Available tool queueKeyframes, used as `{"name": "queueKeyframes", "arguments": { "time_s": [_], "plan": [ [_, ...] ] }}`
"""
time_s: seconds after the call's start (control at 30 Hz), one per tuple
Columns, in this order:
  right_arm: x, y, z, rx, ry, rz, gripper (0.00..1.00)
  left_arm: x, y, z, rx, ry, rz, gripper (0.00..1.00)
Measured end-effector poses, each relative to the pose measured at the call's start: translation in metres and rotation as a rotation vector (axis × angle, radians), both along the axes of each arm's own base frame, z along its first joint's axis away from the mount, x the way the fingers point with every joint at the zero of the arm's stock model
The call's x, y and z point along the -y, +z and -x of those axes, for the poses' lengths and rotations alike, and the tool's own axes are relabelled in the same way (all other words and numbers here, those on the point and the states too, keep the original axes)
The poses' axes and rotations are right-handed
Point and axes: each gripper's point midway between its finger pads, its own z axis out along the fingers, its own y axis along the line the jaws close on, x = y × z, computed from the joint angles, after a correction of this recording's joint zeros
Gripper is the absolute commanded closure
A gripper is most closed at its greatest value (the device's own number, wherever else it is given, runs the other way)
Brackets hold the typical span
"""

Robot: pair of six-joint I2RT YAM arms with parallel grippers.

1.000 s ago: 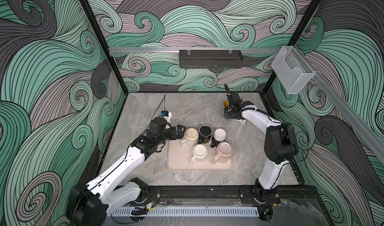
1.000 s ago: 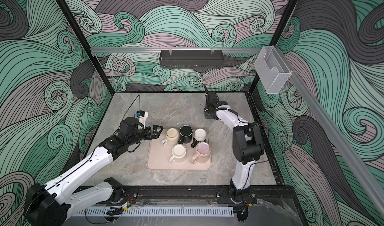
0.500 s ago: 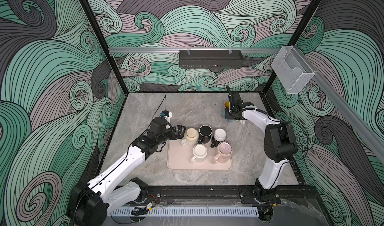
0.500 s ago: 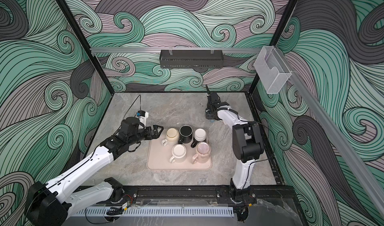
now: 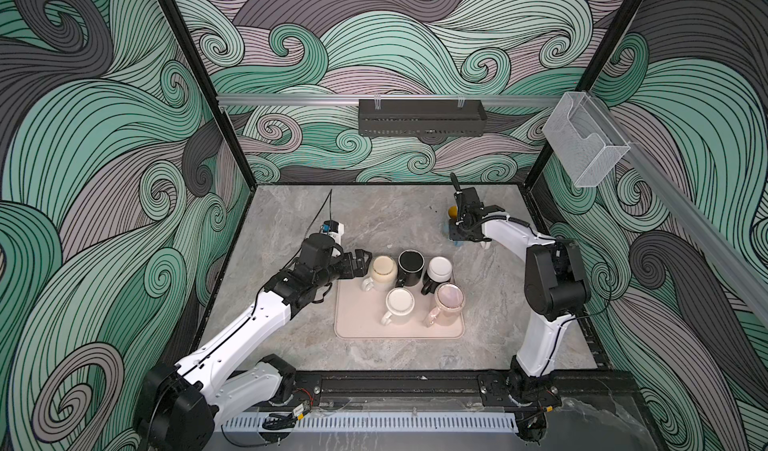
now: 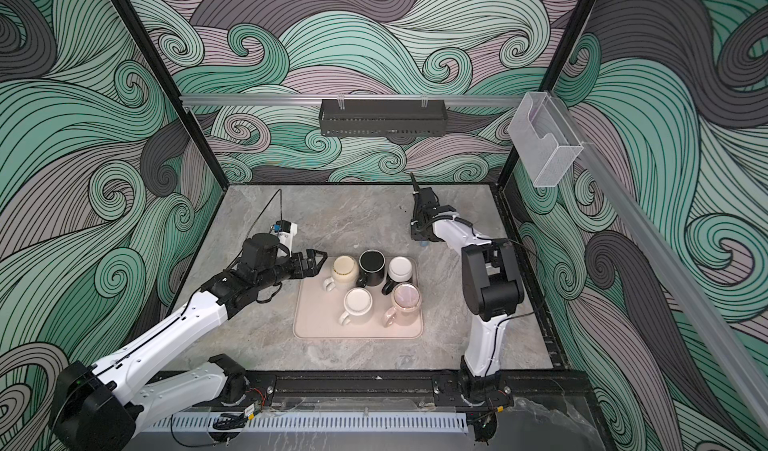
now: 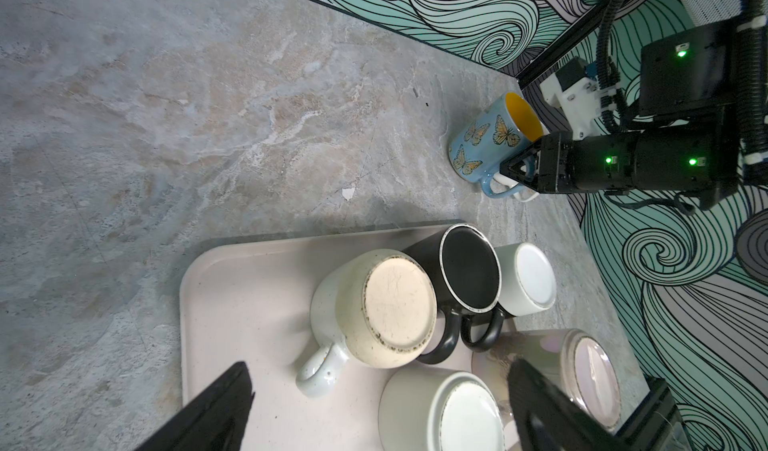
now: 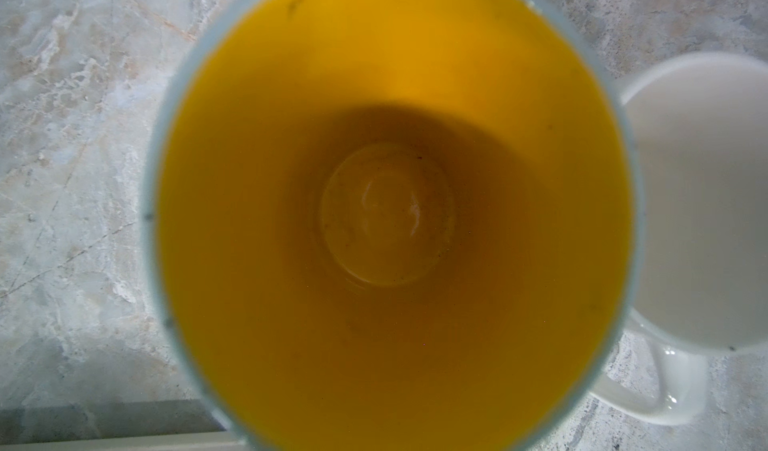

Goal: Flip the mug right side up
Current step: 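Lower the upright blue mug beside the white mug and open the right gripper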

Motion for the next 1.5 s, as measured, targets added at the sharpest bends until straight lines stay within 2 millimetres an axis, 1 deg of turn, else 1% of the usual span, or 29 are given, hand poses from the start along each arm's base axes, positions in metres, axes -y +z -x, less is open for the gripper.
{"name": "queueKeyframes", "arguments": {
  "time_s": [0.23, 0.27, 0.33, 0.37, 0.63, 0.73, 0.8, 1.0, 1.17, 1.33, 1.5],
  "plan": [
    [0.001, -0.001, -0.001, 0.005, -0.003, 0.001, 1.0, 0.0, -0.001, -0.001, -0.003, 0.0, -0.002, 0.03],
    [0.001, -0.001, -0.001, 0.005, -0.003, 0.001, 0.99, 0.0, -0.001, -0.001, -0.003, 0.0, -0.002, 0.03],
    [0.001, -0.001, -0.001, 0.005, -0.003, 0.001, 0.89, 0.0, -0.002, -0.001, -0.004, 0.0, -0.002, 0.03],
    [0.001, -0.001, -0.001, 0.005, -0.003, 0.001, 0.86, 0.0, -0.002, -0.001, -0.004, 0.0, -0.002, 0.03],
    [0.001, -0.001, -0.001, 0.004, -0.004, -0.002, 0.77, 0.0, -0.002, -0.001, -0.004, 0.0, -0.002, 0.03],
    [0.001, -0.002, -0.001, 0.004, -0.007, -0.006, 0.73, 0.001, -0.002, -0.001, -0.005, -0.001, -0.002, 0.03],
    [0.001, -0.002, -0.001, 0.009, -0.01, -0.009, 0.68, 0.001, -0.002, 0.0, -0.006, -0.002, -0.001, 0.03],
    [-0.001, -0.001, -0.002, 0.02, -0.021, -0.028, 0.61, 0.001, -0.002, 0.0, -0.006, -0.004, 0.0, 0.03],
    [-0.002, 0.008, 0.0, 0.038, -0.02, -0.045, 0.55, 0.002, -0.002, 0.0, -0.008, -0.008, 0.003, 0.03],
    [-0.001, 0.022, 0.01, 0.058, -0.02, -0.057, 0.53, 0.002, -0.002, 0.0, -0.007, -0.008, 0.002, 0.03],
    [0.003, 0.045, 0.022, 0.094, -0.02, -0.067, 0.53, 0.003, -0.002, -0.001, -0.002, -0.012, 0.0, 0.03]
  ]
}}
